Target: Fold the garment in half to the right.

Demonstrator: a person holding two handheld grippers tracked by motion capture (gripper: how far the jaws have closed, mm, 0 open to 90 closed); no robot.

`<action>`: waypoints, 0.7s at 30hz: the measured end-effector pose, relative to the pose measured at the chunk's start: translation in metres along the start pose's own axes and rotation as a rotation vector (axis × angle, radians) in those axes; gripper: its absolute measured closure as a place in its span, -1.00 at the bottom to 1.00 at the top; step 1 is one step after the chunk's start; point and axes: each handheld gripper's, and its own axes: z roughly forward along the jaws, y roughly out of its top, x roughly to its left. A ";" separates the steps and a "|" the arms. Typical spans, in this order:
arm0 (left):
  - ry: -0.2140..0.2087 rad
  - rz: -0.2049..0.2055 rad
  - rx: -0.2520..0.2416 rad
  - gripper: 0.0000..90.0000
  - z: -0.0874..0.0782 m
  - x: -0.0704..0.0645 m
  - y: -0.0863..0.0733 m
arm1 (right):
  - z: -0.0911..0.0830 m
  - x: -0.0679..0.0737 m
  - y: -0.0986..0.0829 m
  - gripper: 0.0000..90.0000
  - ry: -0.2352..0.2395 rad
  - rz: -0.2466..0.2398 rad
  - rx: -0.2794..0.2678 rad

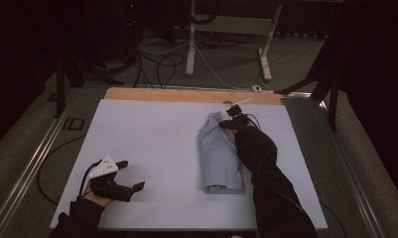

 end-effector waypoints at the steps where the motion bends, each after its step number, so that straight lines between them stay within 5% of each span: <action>1: 0.000 0.000 -0.001 -0.99 0.000 0.000 0.000 | 0.000 0.000 0.000 0.66 0.000 -0.006 0.004; 8: 0.005 -0.006 -0.009 -0.99 -0.001 0.001 0.001 | -0.005 0.003 0.002 0.16 0.000 -0.019 0.006; 18: 0.005 -0.003 -0.008 -0.99 -0.002 0.001 0.001 | -0.026 0.012 0.009 -0.62 0.089 -0.042 -0.028; 21: 0.005 0.001 -0.008 -0.99 -0.002 0.001 0.002 | -0.033 0.015 0.008 -0.65 0.109 -0.042 -0.040</action>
